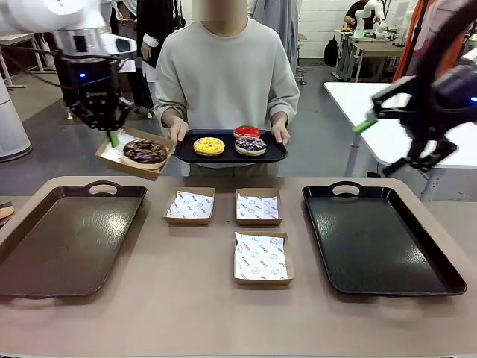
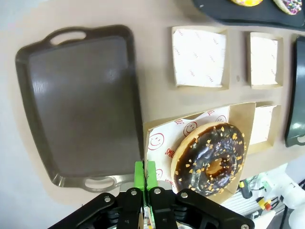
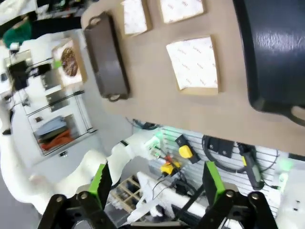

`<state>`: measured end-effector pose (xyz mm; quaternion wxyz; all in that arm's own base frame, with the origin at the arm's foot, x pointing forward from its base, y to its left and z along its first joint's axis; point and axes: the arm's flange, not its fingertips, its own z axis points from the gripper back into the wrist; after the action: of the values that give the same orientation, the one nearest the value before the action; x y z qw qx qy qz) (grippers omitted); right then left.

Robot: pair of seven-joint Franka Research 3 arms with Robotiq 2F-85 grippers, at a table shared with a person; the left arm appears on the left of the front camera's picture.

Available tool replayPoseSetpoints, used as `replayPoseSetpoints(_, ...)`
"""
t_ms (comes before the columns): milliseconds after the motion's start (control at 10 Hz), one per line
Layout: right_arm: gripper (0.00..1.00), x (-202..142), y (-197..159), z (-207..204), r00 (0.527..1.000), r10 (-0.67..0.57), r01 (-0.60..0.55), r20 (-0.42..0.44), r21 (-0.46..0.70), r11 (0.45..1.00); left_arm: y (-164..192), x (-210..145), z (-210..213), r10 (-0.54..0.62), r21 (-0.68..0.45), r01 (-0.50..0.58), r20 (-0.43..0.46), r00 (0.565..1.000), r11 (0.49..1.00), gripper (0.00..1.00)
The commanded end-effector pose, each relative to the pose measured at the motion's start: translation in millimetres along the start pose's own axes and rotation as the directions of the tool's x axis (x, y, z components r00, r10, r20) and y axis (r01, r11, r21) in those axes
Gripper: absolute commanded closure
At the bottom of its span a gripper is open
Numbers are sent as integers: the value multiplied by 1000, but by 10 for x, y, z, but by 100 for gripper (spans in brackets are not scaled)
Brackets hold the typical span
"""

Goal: Individually package the donuts and arrange them on the tray.
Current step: Place the picked Paper togo box on the Handle tray while simultaneously picking up another Paper togo box from the table with the other hand.

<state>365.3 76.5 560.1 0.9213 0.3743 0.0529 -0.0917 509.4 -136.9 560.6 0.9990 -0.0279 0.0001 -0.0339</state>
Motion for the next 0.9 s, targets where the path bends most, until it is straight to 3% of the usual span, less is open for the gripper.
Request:
replayPoseSetpoints(0,0,296,201,-415,999,-42,42,5,-152,988,235,-242,-164,-15,-37,16,27,1000,999,99)
replayPoseSetpoints(200,0,515,444,-984,998,-43,57,52,-291,955,515,-398,-270,-5,-12,5,35,999,1000,99)
replayPoseSetpoints(400,0,574,539,-1385,998,-43,58,52,-345,937,758,-488,-407,30,-28,-29,27,999,999,99)
replayPoseSetpoints(800,0,474,393,-1613,998,-60,60,13,-381,922,1016,-574,-657,10,-14,-11,-24,1000,1000,99)
